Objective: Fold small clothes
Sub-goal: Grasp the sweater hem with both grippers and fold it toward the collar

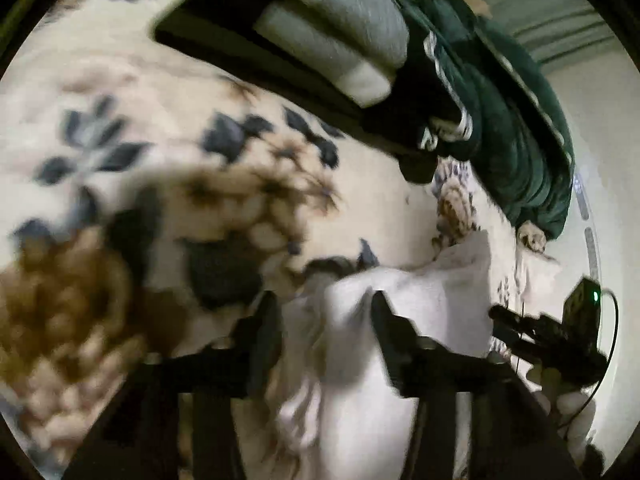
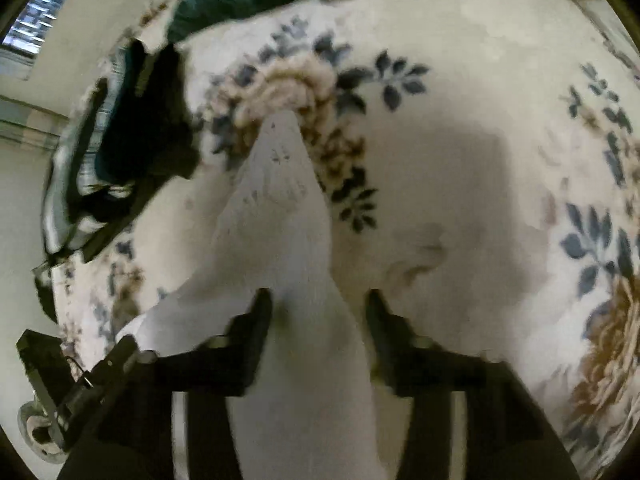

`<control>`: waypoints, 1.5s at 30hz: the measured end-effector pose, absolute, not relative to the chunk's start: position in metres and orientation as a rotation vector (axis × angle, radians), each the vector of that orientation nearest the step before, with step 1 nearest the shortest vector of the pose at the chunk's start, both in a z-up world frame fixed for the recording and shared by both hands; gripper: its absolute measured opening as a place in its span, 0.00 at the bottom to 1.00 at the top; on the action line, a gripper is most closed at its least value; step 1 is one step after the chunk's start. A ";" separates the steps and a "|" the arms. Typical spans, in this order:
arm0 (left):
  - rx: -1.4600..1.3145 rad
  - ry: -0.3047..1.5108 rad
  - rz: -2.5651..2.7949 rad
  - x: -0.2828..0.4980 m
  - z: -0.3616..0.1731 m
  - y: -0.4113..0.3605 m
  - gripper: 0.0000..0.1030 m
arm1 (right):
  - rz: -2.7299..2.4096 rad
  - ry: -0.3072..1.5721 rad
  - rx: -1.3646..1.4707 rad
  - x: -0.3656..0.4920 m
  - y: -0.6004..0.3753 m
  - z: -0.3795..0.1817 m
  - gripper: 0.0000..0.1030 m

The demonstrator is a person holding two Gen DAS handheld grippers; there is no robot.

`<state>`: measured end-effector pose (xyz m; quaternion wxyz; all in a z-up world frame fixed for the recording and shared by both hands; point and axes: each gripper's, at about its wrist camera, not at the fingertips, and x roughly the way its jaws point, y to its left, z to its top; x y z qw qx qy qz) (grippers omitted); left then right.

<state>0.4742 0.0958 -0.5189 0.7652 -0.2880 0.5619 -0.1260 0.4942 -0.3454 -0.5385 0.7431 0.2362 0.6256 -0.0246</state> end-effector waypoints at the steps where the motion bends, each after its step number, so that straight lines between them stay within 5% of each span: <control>1: -0.641 1.216 -0.269 0.464 -0.512 0.102 0.51 | -0.042 1.359 0.513 0.488 -0.347 -0.530 0.52; 6: -0.618 1.288 -0.285 0.443 -0.526 0.085 0.48 | -0.019 1.367 0.559 0.430 -0.348 -0.510 0.54; 7: -0.580 1.290 -0.271 0.442 -0.531 0.080 0.40 | -0.018 1.379 0.575 0.418 -0.344 -0.512 0.54; 8: -0.539 1.281 -0.263 0.443 -0.537 0.074 0.18 | -0.018 1.395 0.579 0.405 -0.340 -0.514 0.54; 10: -0.488 1.295 -0.250 0.451 -0.548 0.074 0.18 | -0.038 1.415 0.571 0.384 -0.335 -0.518 0.54; 13: -0.554 1.305 -0.263 0.452 -0.535 0.081 0.27 | -0.073 1.432 0.582 0.347 -0.339 -0.520 0.54; 15: -0.552 1.295 -0.274 0.433 -0.510 0.081 0.58 | -0.083 1.441 0.603 0.321 -0.342 -0.521 0.56; 16: -0.543 1.285 -0.276 0.423 -0.501 0.080 0.62 | -0.078 1.450 0.617 0.310 -0.343 -0.521 0.59; 24: -0.514 1.317 -0.235 0.259 -0.435 0.077 0.63 | 0.033 1.565 0.665 0.190 -0.332 -0.520 0.62; 31: -0.469 1.589 -0.165 0.140 -0.508 0.053 0.63 | 0.019 1.646 0.584 0.085 -0.314 -0.542 0.62; 34: -0.490 1.618 -0.153 0.110 -0.533 0.044 0.52 | 0.005 1.679 0.591 0.061 -0.301 -0.567 0.46; 35: -0.463 1.600 -0.146 0.106 -0.533 0.042 0.23 | 0.008 1.685 0.621 0.053 -0.299 -0.575 0.29; 36: -0.455 1.579 -0.150 0.103 -0.531 0.040 0.15 | 0.008 1.686 0.659 0.048 -0.296 -0.582 0.10; 45: -0.432 1.434 -0.128 0.100 -0.492 0.068 0.11 | -0.040 1.569 0.635 0.010 -0.263 -0.546 0.04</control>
